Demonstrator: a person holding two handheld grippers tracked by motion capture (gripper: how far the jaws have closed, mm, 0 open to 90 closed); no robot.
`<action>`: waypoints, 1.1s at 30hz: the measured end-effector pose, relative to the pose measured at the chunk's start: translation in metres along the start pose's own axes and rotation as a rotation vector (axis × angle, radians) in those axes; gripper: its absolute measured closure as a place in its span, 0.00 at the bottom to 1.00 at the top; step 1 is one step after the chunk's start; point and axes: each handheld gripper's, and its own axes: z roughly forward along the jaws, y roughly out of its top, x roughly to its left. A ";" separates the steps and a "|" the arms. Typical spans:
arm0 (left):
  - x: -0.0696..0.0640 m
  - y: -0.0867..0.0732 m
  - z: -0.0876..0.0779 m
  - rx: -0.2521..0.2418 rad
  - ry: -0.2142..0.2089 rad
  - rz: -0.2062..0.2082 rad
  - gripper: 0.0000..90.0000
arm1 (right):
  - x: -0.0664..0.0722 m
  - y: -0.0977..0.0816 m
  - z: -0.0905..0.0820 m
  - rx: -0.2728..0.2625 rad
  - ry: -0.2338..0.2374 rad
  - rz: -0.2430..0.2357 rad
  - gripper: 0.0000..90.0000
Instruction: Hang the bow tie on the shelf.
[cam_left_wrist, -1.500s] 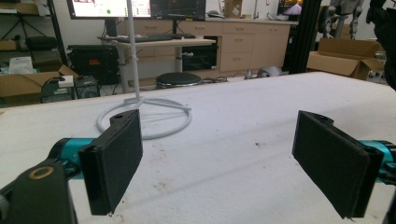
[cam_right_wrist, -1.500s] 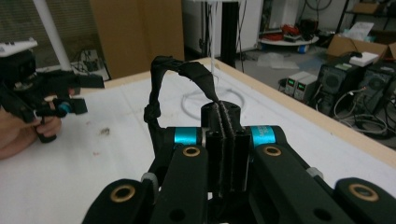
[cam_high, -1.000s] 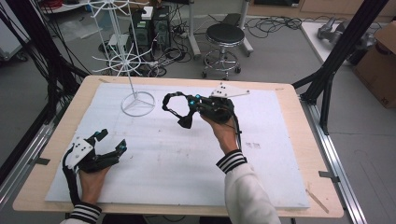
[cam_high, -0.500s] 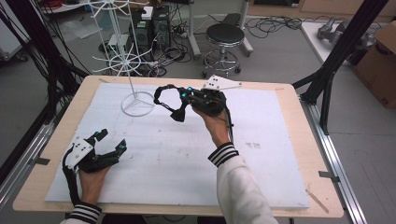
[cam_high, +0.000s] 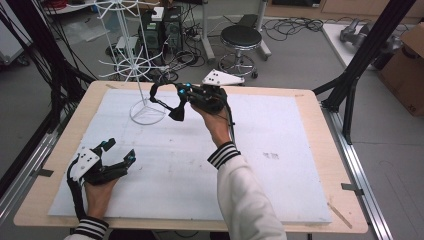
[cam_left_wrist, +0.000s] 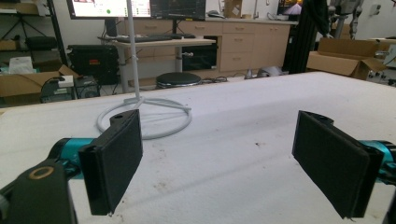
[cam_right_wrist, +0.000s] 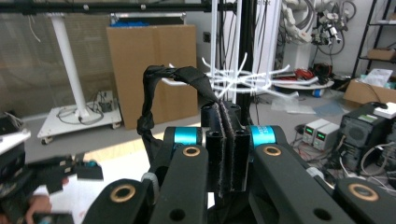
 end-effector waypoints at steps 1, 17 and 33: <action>0.000 0.000 0.000 0.000 0.000 0.000 0.18 | 0.000 0.002 0.003 0.002 -0.003 0.003 0.98; 0.000 0.000 0.000 0.003 -0.002 0.005 0.18 | -0.020 0.004 0.047 0.015 -0.016 0.028 0.98; 0.000 0.000 0.000 0.009 -0.002 0.011 0.18 | -0.032 0.002 0.080 0.033 -0.035 0.055 0.98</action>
